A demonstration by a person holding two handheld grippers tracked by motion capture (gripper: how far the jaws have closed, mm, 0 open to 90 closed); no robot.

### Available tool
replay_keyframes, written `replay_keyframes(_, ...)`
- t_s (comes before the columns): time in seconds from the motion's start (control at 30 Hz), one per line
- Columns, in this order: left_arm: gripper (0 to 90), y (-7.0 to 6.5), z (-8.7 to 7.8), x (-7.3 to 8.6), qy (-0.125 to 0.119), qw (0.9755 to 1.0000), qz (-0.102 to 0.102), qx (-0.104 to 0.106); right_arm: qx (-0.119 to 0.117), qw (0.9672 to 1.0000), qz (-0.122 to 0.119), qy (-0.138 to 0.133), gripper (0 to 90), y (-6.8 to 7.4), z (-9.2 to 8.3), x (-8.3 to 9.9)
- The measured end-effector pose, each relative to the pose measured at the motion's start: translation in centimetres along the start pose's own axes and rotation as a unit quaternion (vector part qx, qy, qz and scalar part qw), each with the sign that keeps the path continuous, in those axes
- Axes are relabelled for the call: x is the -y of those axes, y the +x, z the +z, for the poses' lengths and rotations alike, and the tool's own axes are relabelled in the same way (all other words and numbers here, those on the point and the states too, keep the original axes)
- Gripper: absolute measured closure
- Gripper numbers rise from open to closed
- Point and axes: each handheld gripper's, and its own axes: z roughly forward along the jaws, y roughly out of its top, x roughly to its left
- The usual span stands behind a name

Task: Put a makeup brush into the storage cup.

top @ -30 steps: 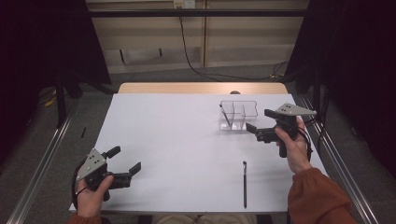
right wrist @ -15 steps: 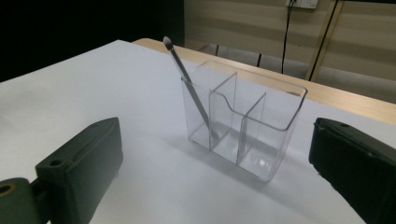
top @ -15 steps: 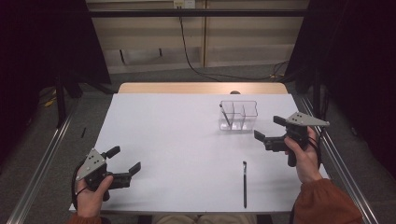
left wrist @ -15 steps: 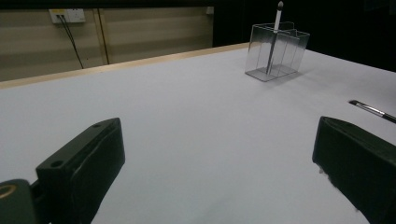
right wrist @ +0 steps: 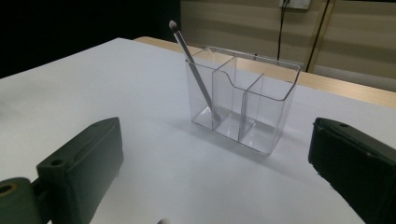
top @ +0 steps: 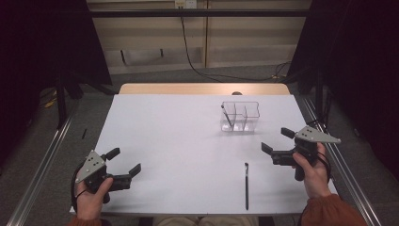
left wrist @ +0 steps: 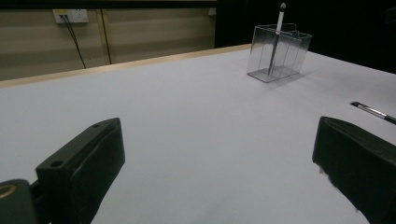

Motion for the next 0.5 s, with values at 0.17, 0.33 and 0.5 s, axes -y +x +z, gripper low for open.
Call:
replay_keyframes(0.17, 2.2, 0.0, -0.2, 0.0, -0.005, 1.0, -0.003, -0.007, 0.009, 0.9998, 0.011, -0.011, 3.3, 0.2, -0.4, 1.3)
replay_keyframes(0.33, 2.2, -0.2, -0.4, 0.0, -0.006, 1.0, -0.002, -0.007, 0.025, 0.9995, 0.014, -0.015, 3.7, 0.4, -1.1, 2.6)
replay_keyframes(0.5, 2.2, -0.4, -0.4, 0.0, -0.006, 1.0, -0.001, -0.006, 0.03, 0.9993, 0.014, -0.017, 3.7, 0.6, -2.1, 3.3)
